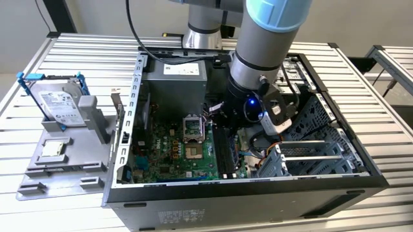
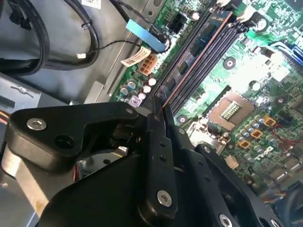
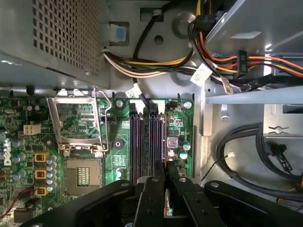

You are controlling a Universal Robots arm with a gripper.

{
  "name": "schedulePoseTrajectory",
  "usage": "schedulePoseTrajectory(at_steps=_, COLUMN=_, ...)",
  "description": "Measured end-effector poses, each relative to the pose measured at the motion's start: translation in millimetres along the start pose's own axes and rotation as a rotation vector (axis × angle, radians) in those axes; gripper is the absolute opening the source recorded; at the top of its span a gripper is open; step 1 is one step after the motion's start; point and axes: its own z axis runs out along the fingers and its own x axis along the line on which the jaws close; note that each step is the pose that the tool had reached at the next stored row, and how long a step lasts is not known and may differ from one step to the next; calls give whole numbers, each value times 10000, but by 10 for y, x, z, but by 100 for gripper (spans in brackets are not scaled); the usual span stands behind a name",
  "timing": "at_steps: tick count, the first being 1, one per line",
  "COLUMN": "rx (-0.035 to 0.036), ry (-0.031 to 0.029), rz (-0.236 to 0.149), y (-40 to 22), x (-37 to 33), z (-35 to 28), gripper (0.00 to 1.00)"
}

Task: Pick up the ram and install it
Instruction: 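Insert the ram into the slot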

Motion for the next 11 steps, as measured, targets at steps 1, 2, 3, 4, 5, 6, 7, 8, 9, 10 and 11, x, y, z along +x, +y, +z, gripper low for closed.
schedulePoseTrajectory(at_steps=1, rx=5, ry=1, rz=0, y=-4, x=1, z=21, gripper=0)
schedulePoseTrajectory(at_steps=2, rx=5, ry=0, rz=2, y=-11, x=1, z=22, gripper=0)
schedulePoseTrajectory(at_steps=3, rx=3, ry=1, rz=3, y=-18, x=1, z=24, gripper=0)
schedulePoseTrajectory(at_steps=4, rx=4, ry=2, rz=4, y=-24, x=1, z=24, gripper=0)
schedulePoseTrajectory(at_steps=5, rx=4, ry=2, rz=2, y=-32, x=1, z=23, gripper=0)
schedulePoseTrajectory(at_steps=6, rx=3, ry=2, rz=2, y=-40, x=0, z=23, gripper=0)
schedulePoseTrajectory(at_steps=7, rx=3, ry=2, rz=2, y=-46, x=1, z=23, gripper=0)
schedulePoseTrajectory(at_steps=8, rx=4, ry=3, rz=3, y=-53, x=1, z=22, gripper=0)
schedulePoseTrajectory(at_steps=9, rx=4, ry=2, rz=3, y=-57, x=1, z=23, gripper=0)
schedulePoseTrajectory(at_steps=10, rx=6, ry=3, rz=3, y=-57, x=2, z=23, gripper=0)
schedulePoseTrajectory(at_steps=11, rx=9, ry=2, rz=2, y=-57, x=4, z=27, gripper=0)
